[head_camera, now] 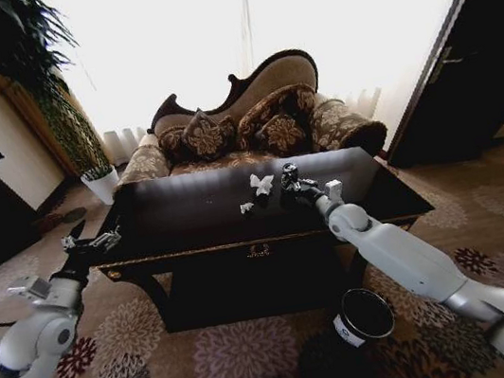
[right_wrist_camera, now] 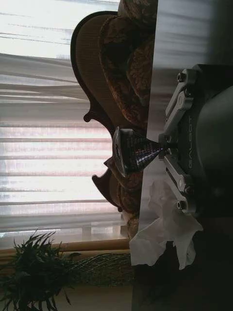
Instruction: Move to the front of the table and place the trash on the table into the trash bin.
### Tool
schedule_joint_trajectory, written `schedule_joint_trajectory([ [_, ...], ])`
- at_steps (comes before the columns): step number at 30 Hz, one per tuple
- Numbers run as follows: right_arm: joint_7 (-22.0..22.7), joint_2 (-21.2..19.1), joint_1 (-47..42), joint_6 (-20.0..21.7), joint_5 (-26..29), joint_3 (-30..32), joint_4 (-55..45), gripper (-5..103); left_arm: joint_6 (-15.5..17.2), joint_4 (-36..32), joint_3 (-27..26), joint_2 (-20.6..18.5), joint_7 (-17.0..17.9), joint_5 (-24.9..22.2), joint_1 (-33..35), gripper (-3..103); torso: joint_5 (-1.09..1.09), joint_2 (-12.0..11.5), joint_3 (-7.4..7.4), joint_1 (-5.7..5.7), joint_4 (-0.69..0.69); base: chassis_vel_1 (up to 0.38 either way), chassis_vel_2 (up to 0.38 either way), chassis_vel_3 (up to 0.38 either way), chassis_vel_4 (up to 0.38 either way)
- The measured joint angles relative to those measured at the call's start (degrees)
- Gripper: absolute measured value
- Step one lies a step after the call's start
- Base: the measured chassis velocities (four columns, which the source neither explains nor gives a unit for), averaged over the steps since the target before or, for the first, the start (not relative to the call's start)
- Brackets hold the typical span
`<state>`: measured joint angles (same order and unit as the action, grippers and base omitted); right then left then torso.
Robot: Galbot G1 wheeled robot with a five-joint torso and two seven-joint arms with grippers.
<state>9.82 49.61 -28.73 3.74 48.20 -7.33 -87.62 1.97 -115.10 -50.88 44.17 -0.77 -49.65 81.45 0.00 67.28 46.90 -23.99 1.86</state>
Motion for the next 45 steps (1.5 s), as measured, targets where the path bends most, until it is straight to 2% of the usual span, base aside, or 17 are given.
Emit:
schedule_joint_trajectory([
  [6, 0.82, -1.75, -3.93, 0.62, 0.26, 4.44, -5.41, 0, 0.00, 0.00, 0.00, 0.00, 0.00, 0.00, 0.00, 100, 0.00, 0.00, 0.00, 0.00, -0.01, 0.000, 0.000, 0.000, 0.000],
  [10, 1.34, -4.57, -12.68, 1.23, 1.72, 12.76, -13.84, 0, 0.00, 0.00, -0.01, 0.00, 0.00, 0.00, 0.00, 100, -0.01, 0.00, -0.01, 0.00, 0.01, 0.000, 0.000, 0.000, 0.000],
  [12, 1.39, -4.90, -14.29, 1.24, 1.95, 13.86, -15.01, 0, 0.00, 0.00, 0.00, 0.00, -0.01, 0.00, 0.00, 100, -0.01, 0.00, -0.01, 0.00, 0.00, 0.000, 0.000, 0.000, 0.000],
  [15, 1.42, -5.70, -25.36, 1.23, 2.37, 21.77, -21.40, 0, 0.00, 0.00, -0.01, 0.00, 0.01, 0.00, 0.00, 100, 0.01, 0.00, -0.01, 0.00, 0.02, 0.000, 0.000, 0.000, 0.000],
  [16, 1.42, -5.70, -25.36, 1.23, 2.37, 21.77, -21.40, 0, 0.00, 0.00, -0.01, 0.00, 0.01, 0.00, 0.00, 100, 0.01, 0.00, -0.01, 0.00, 0.02, 0.000, 0.000, 0.000, 0.000],
  [19, 0.52, -4.67, -34.74, 0.69, 1.57, 29.53, -27.06, 0, 0.00, 0.00, -0.01, 0.00, 0.01, 0.00, 0.00, 100, 0.00, 0.00, -0.02, 0.00, 0.01, 0.000, 0.000, 0.000, 0.000],
  [20, 0.52, -4.67, -34.74, 0.69, 1.57, 29.53, -27.06, 0, 0.00, 0.00, -0.01, 0.00, 0.01, 0.00, 0.00, 100, 0.00, 0.00, -0.02, 0.00, 0.01, 0.000, 0.000, 0.000, 0.000],
  [24, -0.52, -1.52, -45.55, -0.18, 0.61, 36.94, -32.42, 0, 0.00, 0.00, -0.01, 0.00, 0.01, 0.00, 0.00, 100, -0.01, 0.01, -0.01, 0.01, 0.00, 0.000, 0.000, 0.000, 0.000],
  [26, -0.68, -0.85, -47.18, -0.31, 0.40, 38.21, -33.13, 0, 0.00, 0.00, -0.01, 0.00, 0.01, 0.00, 0.00, 100, -0.01, 0.00, -0.01, 0.01, 0.01, 0.000, 0.000, 0.000, 0.000],
  [30, -2.79, 3.22, -55.44, -2.40, -2.40, 44.08, -35.39, 0, 0.00, 0.00, -0.01, 0.00, -0.02, 0.00, 0.00, 100, -0.01, 0.01, -0.02, 0.01, 0.00, 0.000, 0.000, 0.000, 0.000],
  [31, -2.79, 3.22, -55.44, -2.40, -2.40, 44.08, -35.39, 0, 0.00, 0.00, -0.01, 0.00, -0.02, 0.00, 0.00, 100, -0.01, 0.01, -0.02, 0.01, 0.00, 0.000, 0.000, 0.000, 0.000],
  [35, -6.12, 7.79, -62.69, -7.22, -8.77, 46.88, -33.39, 0, 0.00, 0.00, -0.01, 0.00, 0.00, 0.00, 0.00, 100, -0.01, 0.00, -0.01, 0.01, 0.00, 0.000, 0.000, 0.000, 0.000],
  [36, -6.12, 7.79, -62.69, -7.22, -8.77, 46.88, -33.39, 0, 0.00, 0.00, -0.01, 0.00, 0.00, 0.00, 0.00, 100, -0.01, 0.00, -0.01, 0.01, 0.00, 0.000, 0.000, 0.000, 0.000],
  [41, -8.30, 14.81, -68.25, -10.87, -9.67, 49.43, -29.42, 0, 0.00, 0.00, -0.01, 0.00, 0.00, 0.00, 0.00, 100, -0.01, 0.01, -0.01, 0.01, 0.00, 0.000, 0.000, 0.000, 0.000],
  [45, -8.94, 17.54, -69.43, -12.94, -9.85, 49.88, -24.74, 0, 0.00, 0.00, -0.01, 0.00, 0.00, 0.00, 0.00, 100, -0.01, 0.00, 0.00, 0.01, 0.01, 0.000, 0.000, 0.000, 0.000],
])
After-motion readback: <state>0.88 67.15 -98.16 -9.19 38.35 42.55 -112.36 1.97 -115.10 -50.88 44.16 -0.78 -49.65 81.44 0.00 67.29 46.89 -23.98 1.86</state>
